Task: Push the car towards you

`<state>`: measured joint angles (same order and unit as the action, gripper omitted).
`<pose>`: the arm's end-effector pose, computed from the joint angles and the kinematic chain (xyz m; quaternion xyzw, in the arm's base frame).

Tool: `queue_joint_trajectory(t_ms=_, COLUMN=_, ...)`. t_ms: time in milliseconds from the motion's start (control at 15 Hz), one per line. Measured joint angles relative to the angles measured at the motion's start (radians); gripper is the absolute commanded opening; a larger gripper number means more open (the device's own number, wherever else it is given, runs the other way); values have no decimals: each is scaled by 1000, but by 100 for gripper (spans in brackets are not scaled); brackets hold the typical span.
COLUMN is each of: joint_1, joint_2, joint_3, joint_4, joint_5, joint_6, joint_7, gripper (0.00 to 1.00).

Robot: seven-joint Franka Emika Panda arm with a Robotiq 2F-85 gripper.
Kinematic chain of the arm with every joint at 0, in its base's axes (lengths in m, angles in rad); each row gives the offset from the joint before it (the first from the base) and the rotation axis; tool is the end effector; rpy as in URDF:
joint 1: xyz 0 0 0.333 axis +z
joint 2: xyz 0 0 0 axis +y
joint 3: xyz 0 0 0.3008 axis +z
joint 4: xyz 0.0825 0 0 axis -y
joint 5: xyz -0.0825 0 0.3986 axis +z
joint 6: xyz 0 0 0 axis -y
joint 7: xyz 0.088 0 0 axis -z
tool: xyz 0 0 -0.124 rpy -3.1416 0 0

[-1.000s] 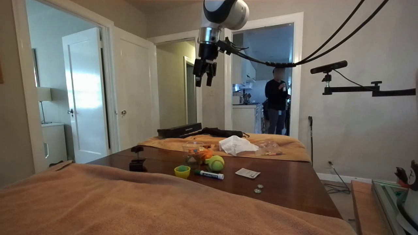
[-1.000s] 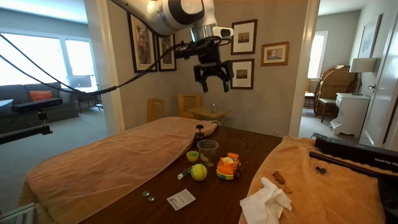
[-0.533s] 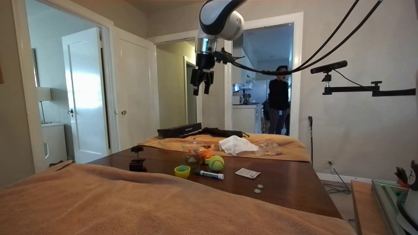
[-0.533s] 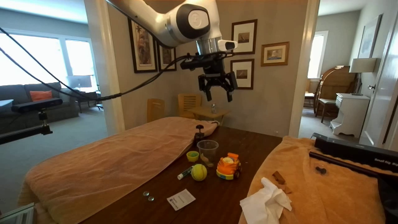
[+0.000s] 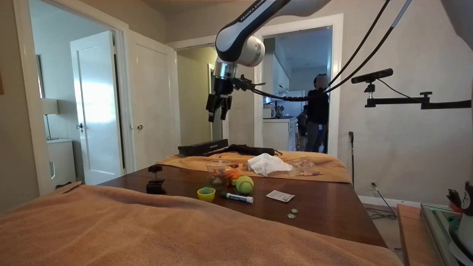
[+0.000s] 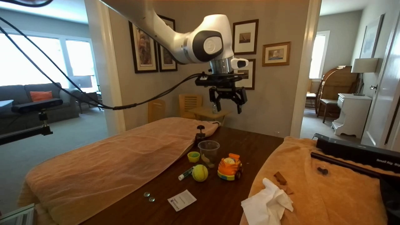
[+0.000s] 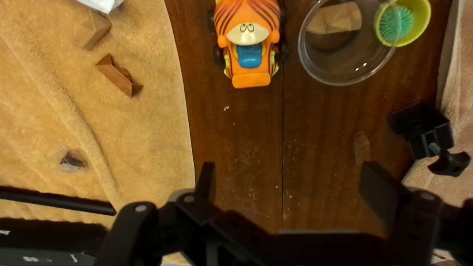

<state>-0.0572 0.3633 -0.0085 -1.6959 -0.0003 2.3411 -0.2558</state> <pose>0.6923 -0.0450 0.3761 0.9856 0.0945 0.1384 0.0240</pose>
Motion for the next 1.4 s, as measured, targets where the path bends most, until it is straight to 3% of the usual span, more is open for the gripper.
queue_joint_trajectory(t_ms=200, joint_1=-21, joint_2=64, joint_3=6, joint_4=47, joint_5=3, joint_6=50, joint_7=-36, gripper=100)
queue_joint_trajectory(t_ms=733, joint_1=-32, joint_2=140, joint_3=-1, joint_4=97, joint_5=-2, joint_6=34, joint_7=-26, gripper=100)
queue_joint_trajectory(t_ms=1400, joint_1=-41, joint_2=333, joint_3=14, joint_4=225, joint_5=-1, joint_6=23, joint_7=-29, gripper=100)
